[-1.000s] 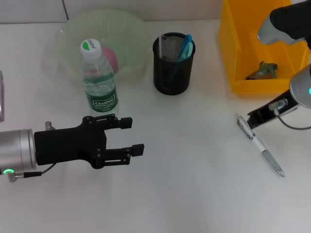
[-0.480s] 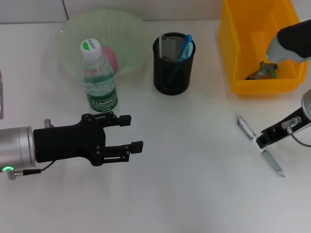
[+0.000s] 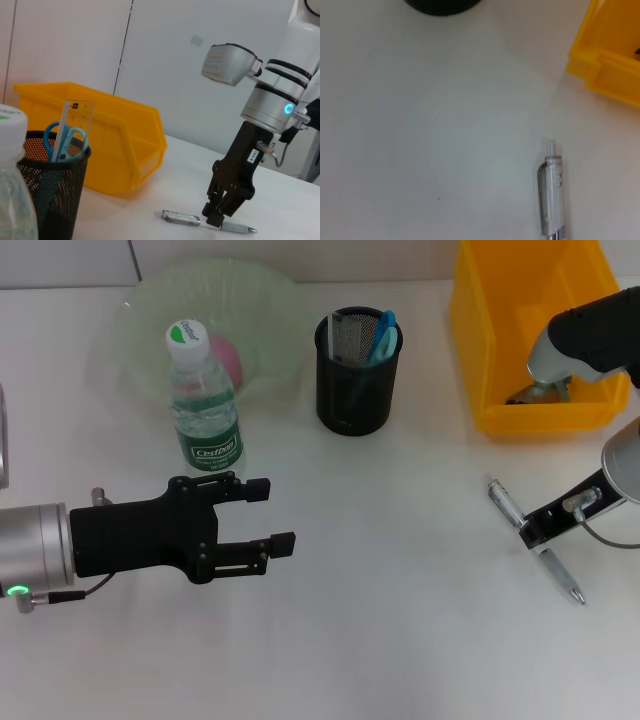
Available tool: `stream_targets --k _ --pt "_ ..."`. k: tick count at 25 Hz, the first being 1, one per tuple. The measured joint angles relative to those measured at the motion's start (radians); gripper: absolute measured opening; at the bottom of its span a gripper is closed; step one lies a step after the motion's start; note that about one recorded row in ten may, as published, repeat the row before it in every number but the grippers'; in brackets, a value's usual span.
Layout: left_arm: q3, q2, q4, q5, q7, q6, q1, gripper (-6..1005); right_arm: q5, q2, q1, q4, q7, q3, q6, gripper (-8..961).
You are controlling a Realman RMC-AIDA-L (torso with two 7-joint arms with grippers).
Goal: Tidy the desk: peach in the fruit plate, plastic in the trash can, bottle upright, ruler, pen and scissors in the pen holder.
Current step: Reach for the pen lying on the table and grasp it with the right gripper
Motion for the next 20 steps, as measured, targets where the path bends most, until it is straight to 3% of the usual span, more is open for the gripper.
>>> stream_targets --k 7,12,20 --pt "-0.002 -0.002 0.000 -0.002 0.001 -0.002 -0.001 777 0.000 0.001 0.002 0.013 0.002 -0.009 0.012 210" --pt "-0.002 -0.002 0.000 -0.003 0.003 -0.002 -0.002 777 0.000 0.001 0.004 0.014 0.002 -0.010 0.015 211" --pt "-0.018 -0.003 0.000 -0.003 0.006 0.001 0.003 778 -0.002 0.001 0.002 0.009 0.002 -0.023 0.018 110"
